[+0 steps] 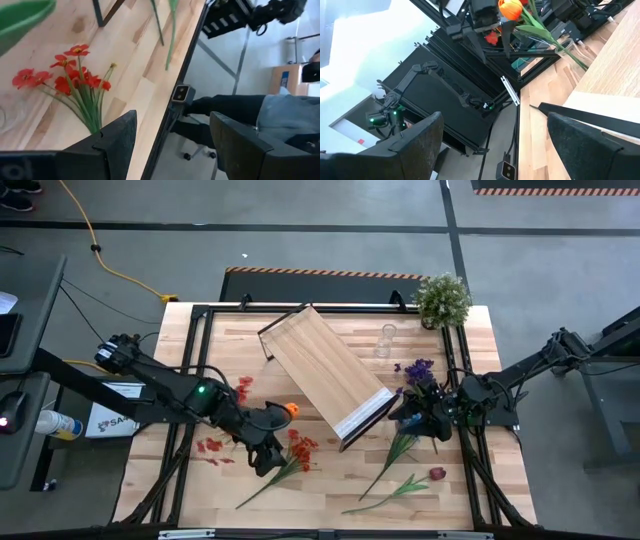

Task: Pick and place flowers into a vace then onto a shelf
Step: Put the red flowers into the bottom transparent vase

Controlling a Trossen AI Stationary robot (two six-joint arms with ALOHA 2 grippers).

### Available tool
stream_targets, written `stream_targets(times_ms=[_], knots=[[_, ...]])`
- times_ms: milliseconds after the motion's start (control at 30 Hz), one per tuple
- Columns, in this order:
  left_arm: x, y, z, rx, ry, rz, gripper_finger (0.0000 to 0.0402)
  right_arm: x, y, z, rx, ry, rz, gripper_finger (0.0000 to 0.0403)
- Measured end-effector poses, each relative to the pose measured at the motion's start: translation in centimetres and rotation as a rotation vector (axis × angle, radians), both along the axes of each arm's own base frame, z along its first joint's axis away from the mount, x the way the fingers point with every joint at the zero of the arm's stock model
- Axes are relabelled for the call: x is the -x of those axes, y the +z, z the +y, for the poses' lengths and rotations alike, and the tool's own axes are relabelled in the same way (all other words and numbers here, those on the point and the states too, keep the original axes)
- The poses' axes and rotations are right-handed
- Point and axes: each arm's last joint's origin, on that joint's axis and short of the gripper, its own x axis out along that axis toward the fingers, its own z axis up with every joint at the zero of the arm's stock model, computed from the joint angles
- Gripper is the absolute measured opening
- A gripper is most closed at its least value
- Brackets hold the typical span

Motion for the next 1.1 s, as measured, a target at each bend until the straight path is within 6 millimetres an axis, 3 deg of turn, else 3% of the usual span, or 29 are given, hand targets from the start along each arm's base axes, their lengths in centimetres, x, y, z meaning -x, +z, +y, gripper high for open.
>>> stream_targets(times_ms=[367, 800, 1100], knots=[[-1.5, -1.1, 0.7, -0.008, -0.044, 0.033, 0.0282, 0.0, 0.0, 0.0, -0.001, 0.000, -0.003, 0.0344], [-2.6, -0.6, 0.5, -0.061, -0.107, -0.121, 0.0282, 0.0, 0.1, 0.0, 0.003, 0.000, -0.008, 0.0344], [-3.2, -1.5, 0.3, -0.082, -0.095, -0.092, 0.0282, 0.0, 0.1, 0.0, 0.002, 0.002, -0.012, 0.0344]])
